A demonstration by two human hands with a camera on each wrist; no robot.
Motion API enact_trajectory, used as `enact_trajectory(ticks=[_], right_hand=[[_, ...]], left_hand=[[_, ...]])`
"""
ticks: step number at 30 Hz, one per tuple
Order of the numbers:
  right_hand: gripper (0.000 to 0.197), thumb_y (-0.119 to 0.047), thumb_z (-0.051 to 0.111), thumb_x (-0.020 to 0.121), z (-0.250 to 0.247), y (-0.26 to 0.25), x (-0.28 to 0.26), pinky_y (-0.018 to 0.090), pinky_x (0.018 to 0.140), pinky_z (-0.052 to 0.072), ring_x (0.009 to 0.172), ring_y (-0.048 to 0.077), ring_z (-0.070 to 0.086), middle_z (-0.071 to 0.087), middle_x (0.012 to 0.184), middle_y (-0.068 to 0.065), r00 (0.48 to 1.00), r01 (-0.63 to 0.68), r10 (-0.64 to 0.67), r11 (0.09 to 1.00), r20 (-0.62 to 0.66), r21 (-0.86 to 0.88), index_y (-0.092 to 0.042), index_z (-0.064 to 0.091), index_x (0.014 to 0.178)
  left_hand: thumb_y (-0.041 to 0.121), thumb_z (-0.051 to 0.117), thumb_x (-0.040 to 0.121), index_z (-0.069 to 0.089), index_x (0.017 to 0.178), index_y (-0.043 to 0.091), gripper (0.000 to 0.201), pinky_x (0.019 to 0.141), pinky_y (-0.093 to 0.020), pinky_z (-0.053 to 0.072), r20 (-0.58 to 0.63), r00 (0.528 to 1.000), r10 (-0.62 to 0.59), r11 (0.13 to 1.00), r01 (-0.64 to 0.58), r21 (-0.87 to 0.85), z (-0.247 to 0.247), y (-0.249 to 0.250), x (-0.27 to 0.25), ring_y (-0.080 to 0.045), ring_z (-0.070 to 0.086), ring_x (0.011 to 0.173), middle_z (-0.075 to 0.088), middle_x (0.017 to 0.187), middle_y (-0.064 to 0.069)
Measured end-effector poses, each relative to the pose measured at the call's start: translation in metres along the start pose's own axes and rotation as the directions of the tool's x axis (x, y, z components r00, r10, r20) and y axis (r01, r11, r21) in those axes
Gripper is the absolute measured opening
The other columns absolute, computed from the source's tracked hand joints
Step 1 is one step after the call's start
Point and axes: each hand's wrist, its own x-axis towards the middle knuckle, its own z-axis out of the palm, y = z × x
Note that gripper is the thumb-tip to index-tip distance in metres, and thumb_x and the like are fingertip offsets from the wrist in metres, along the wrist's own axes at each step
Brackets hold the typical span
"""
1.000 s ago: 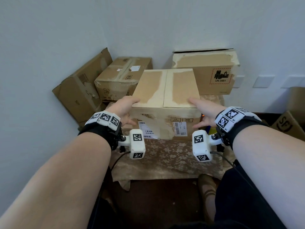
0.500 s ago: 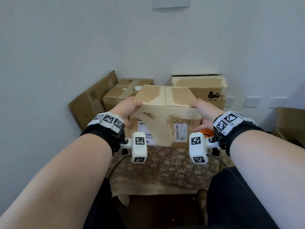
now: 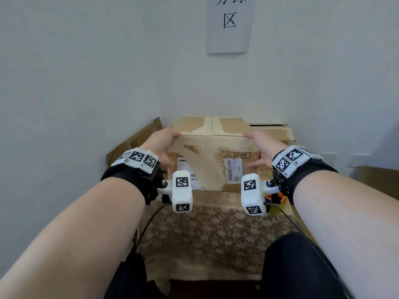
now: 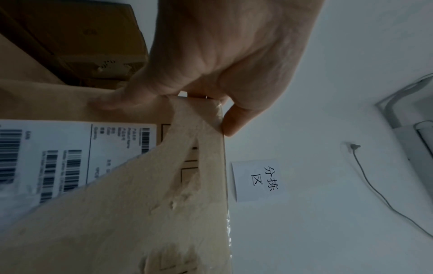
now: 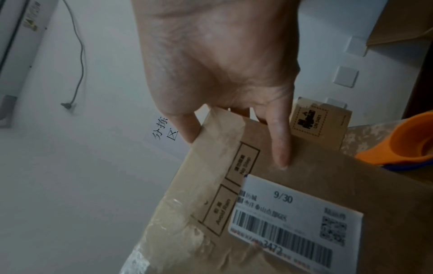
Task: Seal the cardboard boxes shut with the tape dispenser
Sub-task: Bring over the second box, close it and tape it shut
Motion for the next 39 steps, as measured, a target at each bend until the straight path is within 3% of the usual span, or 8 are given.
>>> enact_trajectory(ticks=[5, 10, 15, 20, 27, 32, 36, 39], right_hand=[[0.033, -0.023, 0.048, 0.099, 0.015, -0.015, -0.005, 0.056, 0.088, 0.051, 0.132, 0.043, 0.033, 0.032, 0.149, 0.010, 0.998, 0.062, -0.062, 0.998, 0.017, 0.009, -0.017, 0.045, 0.131], [0.056, -0.023, 0.048, 0.099, 0.036, -0.017, 0.008, 0.047, 0.071, 0.055, 0.141, 0.038, 0.020, 0.017, 0.158, -0.002, 0.998, 0.050, -0.054, 0.992, 0.030, 0.119, -0.026, 0.025, 0.150], [0.058, -0.024, 0.049, 0.098, 0.058, -0.006, 0.034, 0.053, 0.085, 0.054, 0.140, 0.036, 0.022, 0.023, 0.157, 0.000, 0.998, 0.032, -0.041, 0.987, 0.055, 0.158, -0.032, 0.026, 0.150], [0.057, -0.023, 0.049, 0.098, 0.078, 0.008, 0.068, 0.054, 0.083, 0.055, 0.137, 0.034, 0.028, 0.024, 0.156, -0.003, 0.997, 0.021, -0.033, 0.984, 0.066, 0.179, -0.031, 0.028, 0.150], [0.064, -0.025, 0.052, 0.097, 0.109, 0.015, 0.128, 0.053, 0.090, 0.052, 0.132, 0.024, 0.038, 0.024, 0.155, -0.004, 0.993, 0.086, -0.096, 0.988, 0.075, 0.127, -0.036, 0.020, 0.151], [0.046, -0.038, 0.047, 0.097, 0.137, 0.003, 0.181, 0.047, 0.081, 0.058, 0.106, 0.023, 0.058, 0.047, 0.130, 0.004, 0.970, 0.233, -0.224, 0.967, 0.100, -0.101, -0.037, 0.036, 0.143], [0.046, -0.051, 0.046, 0.094, 0.154, -0.005, 0.220, 0.048, 0.078, 0.058, 0.099, 0.025, 0.062, 0.056, 0.124, 0.003, 0.939, 0.344, -0.335, 0.900, 0.079, -0.268, -0.039, 0.041, 0.138], [0.049, -0.056, 0.045, 0.093, 0.161, -0.006, 0.240, 0.050, 0.082, 0.056, 0.104, 0.026, 0.063, 0.057, 0.127, 0.003, 0.920, 0.390, -0.382, 0.861, 0.090, -0.326, -0.039, 0.040, 0.139]], left_hand=[[0.020, 0.054, 0.087, 0.059, 0.111, 0.022, 0.025, 0.088, -0.076, 0.034, 0.007, 0.995, 0.098, 0.993, -0.098, 0.067, -0.024, 0.015, 0.005, -0.040, 0.057, 0.112, 0.062, 0.120, -0.011], [0.017, 0.046, 0.093, 0.061, 0.094, 0.024, 0.017, 0.098, -0.072, 0.030, -0.006, 0.985, 0.170, 0.985, -0.170, 0.032, -0.037, 0.020, 0.009, -0.034, 0.061, 0.099, 0.068, 0.096, -0.007], [0.022, 0.048, 0.092, 0.059, 0.103, 0.023, 0.016, 0.097, -0.069, 0.032, -0.020, 0.981, 0.194, 0.980, -0.193, 0.047, -0.050, 0.015, 0.032, -0.030, 0.060, 0.095, 0.065, 0.099, -0.007], [0.043, 0.073, 0.060, 0.046, 0.133, 0.037, 0.078, 0.086, -0.077, 0.033, -0.041, 0.991, 0.124, 0.991, -0.122, 0.056, -0.084, -0.009, 0.120, -0.033, 0.052, 0.122, 0.055, 0.134, 0.000], [0.014, 0.054, 0.095, 0.028, 0.148, 0.032, 0.062, 0.090, -0.057, 0.047, -0.125, 0.968, 0.215, 0.976, -0.218, -0.010, -0.070, -0.012, 0.137, -0.022, 0.060, 0.109, 0.055, 0.129, 0.003], [0.027, 0.047, 0.097, 0.045, 0.137, 0.032, 0.041, 0.090, -0.046, 0.053, -0.294, 0.858, 0.421, 0.893, -0.336, 0.300, -0.074, -0.008, 0.201, -0.023, 0.058, 0.109, 0.049, 0.133, -0.002], [0.033, 0.037, 0.099, 0.043, 0.140, 0.030, 0.042, 0.108, -0.047, 0.037, -0.312, 0.794, 0.521, 0.798, -0.324, 0.508, -0.074, 0.001, 0.246, -0.029, 0.036, 0.134, 0.027, 0.150, -0.008], [0.033, 0.033, 0.102, 0.023, 0.150, 0.032, 0.049, 0.118, -0.040, 0.021, -0.313, 0.821, 0.478, 0.800, -0.259, 0.541, -0.071, 0.007, 0.265, -0.032, 0.014, 0.145, -0.005, 0.159, -0.012]])
